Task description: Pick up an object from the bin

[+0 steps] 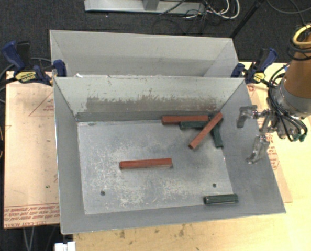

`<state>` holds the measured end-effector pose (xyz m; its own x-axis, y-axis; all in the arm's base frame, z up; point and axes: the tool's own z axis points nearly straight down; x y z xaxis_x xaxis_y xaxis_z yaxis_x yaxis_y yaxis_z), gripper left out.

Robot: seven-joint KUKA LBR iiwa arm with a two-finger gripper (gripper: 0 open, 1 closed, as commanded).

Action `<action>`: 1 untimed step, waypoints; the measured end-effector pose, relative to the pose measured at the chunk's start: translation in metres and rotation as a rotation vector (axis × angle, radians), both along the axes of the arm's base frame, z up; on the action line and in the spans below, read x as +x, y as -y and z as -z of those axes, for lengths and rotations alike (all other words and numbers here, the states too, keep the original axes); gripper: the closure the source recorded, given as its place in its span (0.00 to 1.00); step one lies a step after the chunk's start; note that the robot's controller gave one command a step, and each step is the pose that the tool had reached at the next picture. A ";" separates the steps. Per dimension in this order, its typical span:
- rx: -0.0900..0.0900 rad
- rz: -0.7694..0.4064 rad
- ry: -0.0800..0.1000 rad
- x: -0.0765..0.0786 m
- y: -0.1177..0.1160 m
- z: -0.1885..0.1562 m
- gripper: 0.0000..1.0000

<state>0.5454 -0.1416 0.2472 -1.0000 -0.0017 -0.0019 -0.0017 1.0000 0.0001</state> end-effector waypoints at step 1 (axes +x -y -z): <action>0.004 0.054 -0.008 0.005 -0.029 0.093 0.00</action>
Offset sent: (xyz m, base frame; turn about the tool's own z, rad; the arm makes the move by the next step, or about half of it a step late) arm 0.0062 0.0263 -0.0874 0.0570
